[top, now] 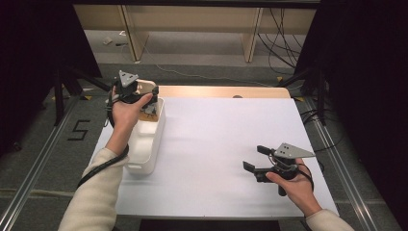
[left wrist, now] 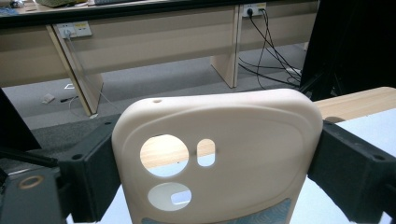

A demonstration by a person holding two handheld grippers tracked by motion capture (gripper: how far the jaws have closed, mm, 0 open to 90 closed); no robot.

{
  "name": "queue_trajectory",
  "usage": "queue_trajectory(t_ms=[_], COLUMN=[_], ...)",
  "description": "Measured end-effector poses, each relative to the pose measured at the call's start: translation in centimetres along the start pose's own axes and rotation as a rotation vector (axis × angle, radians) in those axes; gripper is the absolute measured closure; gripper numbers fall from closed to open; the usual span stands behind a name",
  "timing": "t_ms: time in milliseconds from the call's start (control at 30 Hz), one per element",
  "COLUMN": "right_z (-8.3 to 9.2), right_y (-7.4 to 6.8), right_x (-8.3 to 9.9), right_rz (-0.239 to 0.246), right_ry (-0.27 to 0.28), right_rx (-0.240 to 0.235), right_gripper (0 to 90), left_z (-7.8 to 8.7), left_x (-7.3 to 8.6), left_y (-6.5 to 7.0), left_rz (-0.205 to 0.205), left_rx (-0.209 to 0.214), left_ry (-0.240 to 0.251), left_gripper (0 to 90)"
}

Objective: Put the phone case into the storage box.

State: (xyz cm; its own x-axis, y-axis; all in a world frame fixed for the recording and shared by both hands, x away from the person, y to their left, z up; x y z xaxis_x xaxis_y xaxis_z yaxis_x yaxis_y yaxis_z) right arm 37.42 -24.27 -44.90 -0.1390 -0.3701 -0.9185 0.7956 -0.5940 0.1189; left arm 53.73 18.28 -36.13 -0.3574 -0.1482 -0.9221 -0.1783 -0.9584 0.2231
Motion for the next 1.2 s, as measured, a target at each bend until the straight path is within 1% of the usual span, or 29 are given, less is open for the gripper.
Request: queue_trajectory(t_ms=[267,467,700,933,1200], right_z=[0.1,0.2,0.4,0.5,0.5], right_y=[0.0,0.1,0.2,0.2,0.3], right_x=[0.0,0.0,0.0,0.1,0.1], right_rz=[-0.002,-0.005,-0.002,-0.006,-0.005], right_ry=[0.005,0.005,0.008,0.008,0.007], right_rx=[-0.002,0.002,0.003,0.006,0.009], right_gripper=[15.7,15.7,15.7,15.8,15.8], left_z=[-0.5,-0.8,-1.1,-1.4,-1.9], left_x=[-0.2,-0.2,-0.1,-0.2,-0.3], left_y=[-0.1,-0.2,-0.3,-0.2,-0.4], left_rz=[-0.003,0.008,0.011,0.004,0.016], left_rx=[-0.001,-0.001,-0.003,-0.008,-0.012], left_ry=[-0.009,-0.013,-0.022,-0.028,-0.037], left_gripper=[10.6,10.6,10.6,10.6,10.6])
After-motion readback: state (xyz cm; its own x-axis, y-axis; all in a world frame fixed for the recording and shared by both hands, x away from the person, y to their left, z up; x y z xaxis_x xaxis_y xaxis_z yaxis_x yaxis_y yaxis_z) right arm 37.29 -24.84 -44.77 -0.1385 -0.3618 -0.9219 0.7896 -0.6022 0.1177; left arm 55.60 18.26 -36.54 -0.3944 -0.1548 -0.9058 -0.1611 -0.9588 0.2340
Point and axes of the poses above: each handheld gripper's, and its own axes: z roughly backward along the jaws, x roughly out of its underside, y roughly to its right, the point moved 3 cm from there along -z, roughly forward along the jaws, and after that the axes turned 14 degrees about z, right-handed, at the moved point
